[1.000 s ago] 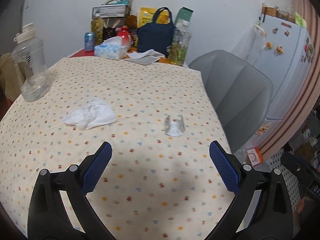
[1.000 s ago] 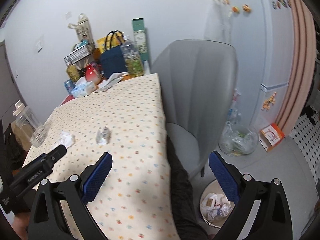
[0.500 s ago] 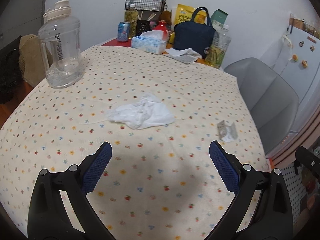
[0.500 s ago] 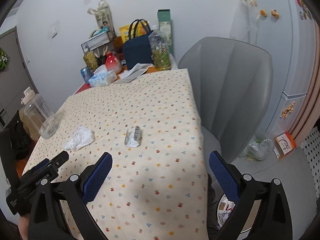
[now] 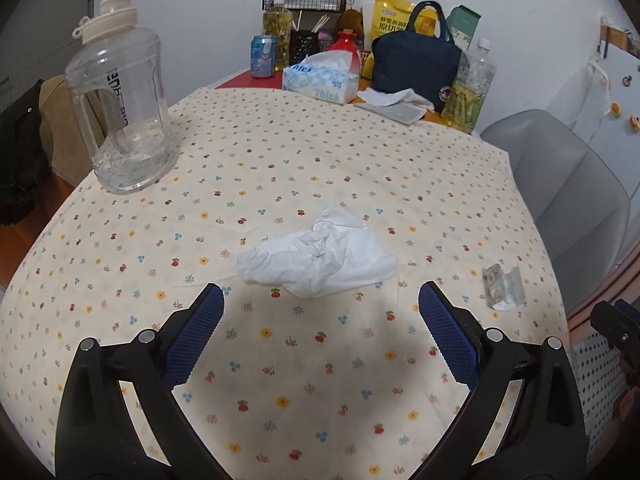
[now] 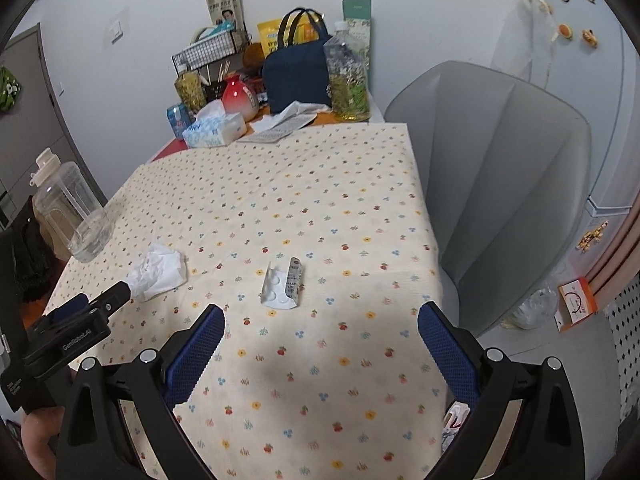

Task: Collect trash
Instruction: 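Move both open tools from the bin back over the table, then grasp the white tissue with the left tool while the right tool grasps the pill blister pack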

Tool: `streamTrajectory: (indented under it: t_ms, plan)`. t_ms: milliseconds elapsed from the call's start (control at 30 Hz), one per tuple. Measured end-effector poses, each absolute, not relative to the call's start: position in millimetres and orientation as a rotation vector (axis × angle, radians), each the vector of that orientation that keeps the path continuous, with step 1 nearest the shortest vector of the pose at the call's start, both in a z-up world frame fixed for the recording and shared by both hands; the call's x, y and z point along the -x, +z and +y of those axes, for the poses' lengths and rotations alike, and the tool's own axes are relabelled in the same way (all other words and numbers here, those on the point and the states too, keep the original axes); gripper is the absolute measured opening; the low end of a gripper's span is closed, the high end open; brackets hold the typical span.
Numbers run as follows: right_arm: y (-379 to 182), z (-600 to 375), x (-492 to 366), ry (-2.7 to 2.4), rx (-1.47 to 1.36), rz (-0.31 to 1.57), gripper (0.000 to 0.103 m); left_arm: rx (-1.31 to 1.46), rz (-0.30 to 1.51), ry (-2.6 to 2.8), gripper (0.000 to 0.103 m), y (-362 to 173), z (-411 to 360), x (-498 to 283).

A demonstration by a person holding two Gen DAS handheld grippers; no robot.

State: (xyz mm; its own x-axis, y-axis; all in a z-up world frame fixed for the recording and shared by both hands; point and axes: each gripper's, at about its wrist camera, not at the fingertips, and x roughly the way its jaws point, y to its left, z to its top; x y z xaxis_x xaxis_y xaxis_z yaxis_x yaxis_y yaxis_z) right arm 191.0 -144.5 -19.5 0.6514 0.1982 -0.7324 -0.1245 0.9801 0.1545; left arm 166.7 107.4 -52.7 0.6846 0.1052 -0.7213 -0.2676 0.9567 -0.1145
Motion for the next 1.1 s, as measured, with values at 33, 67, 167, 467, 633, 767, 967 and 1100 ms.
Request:
streamTrajectory:
  t_ms: [33,67,167,467,633,767,967,1100]
  plan:
    - [-22.6,-141.3,-196.0,0.188,-0.091,0.850,0.095,0.219,0.797,0.213,0.097,-55.6,108.8,-170.2]
    - [-25.6,-138.6,-199.0,0.191,-0.089,0.856,0.095,0.220,0.802,0.222,0.097,-59.1,111.4,-174.2]
    - [-33.4,-129.9,-209.1,0.202,-0.081,0.870,0.095,0.236,0.812,0.239,0.097,-67.0,118.4,-183.5]
    - [-61.0,-100.3,-237.1,0.235,-0.058,0.917,0.095,0.250,0.853,0.243,0.085,-93.3,122.0,-201.5]
    - [-72.1,-92.9,-247.2,0.238,-0.054,0.929,0.095,0.262,0.849,0.251,0.059,-94.8,124.4,-203.0]
    - [-80.3,-90.1,-251.7,0.227,-0.062,0.928,0.093,0.251,0.847,0.255,0.023,-94.0,124.7,-203.1]
    - [-91.4,-85.5,-254.4,0.236,-0.048,0.966,0.039,0.273,0.849,0.254,0.011,-89.8,127.8,-193.3]
    - [-82.3,-87.1,-241.2,0.261,-0.057,0.949,0.030,0.263,0.830,0.252,0.011,-81.7,125.1,-182.2]
